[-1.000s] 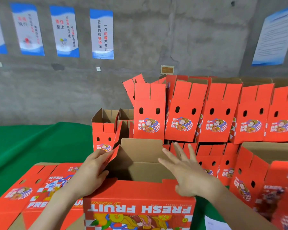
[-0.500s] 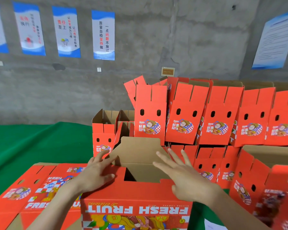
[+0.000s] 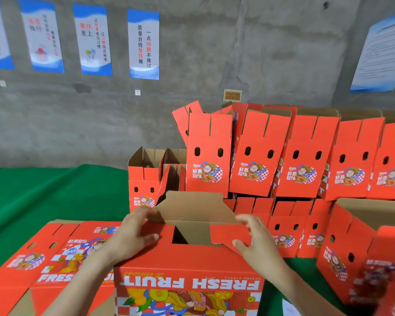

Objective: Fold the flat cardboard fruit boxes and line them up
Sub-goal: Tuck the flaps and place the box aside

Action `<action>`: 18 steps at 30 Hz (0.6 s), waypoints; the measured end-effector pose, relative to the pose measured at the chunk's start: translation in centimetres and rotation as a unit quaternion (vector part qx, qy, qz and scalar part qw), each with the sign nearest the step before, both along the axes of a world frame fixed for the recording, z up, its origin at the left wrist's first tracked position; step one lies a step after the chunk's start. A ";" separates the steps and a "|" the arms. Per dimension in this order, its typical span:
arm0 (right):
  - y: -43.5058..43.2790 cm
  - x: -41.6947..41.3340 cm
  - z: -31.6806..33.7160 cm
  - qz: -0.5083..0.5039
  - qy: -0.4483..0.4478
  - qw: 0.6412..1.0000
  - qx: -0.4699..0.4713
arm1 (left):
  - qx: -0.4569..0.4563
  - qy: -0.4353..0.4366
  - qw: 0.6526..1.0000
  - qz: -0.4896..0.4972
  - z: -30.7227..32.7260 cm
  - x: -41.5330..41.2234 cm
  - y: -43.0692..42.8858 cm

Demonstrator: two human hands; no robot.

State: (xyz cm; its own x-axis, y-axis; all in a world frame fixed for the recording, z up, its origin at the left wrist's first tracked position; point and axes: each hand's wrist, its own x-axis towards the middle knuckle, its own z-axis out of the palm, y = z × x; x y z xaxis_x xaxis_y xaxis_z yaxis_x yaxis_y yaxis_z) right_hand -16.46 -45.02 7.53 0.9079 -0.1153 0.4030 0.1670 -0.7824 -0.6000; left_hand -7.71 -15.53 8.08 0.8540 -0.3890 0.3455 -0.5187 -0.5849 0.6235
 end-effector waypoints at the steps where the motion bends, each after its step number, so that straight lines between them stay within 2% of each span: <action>1: -0.2 0.1 0.0 -0.006 0.022 1.000 0.011 | -0.029 -0.006 1.000 0.000 0.0 -0.1 0.0; 6: -0.4 0.2 -0.2 0.036 0.108 0.991 0.072 | -0.041 -0.039 0.998 0.028 -0.1 -0.2 0.1; 9: -0.2 0.4 -0.2 0.038 0.099 0.991 0.087 | -0.039 0.034 0.997 0.058 0.3 -0.2 -0.1; 11: -0.2 0.6 -0.1 0.037 0.089 0.993 0.070 | -0.034 0.077 0.995 0.052 0.5 -0.1 -0.4; 14: -0.3 1.0 0.1 0.028 0.096 0.995 0.024 | 0.042 0.121 0.991 0.032 0.6 0.0 -0.7; 18: -0.2 1.7 1.0 0.011 0.152 0.987 -0.043 | 0.107 0.152 0.981 0.056 1.2 0.2 -1.1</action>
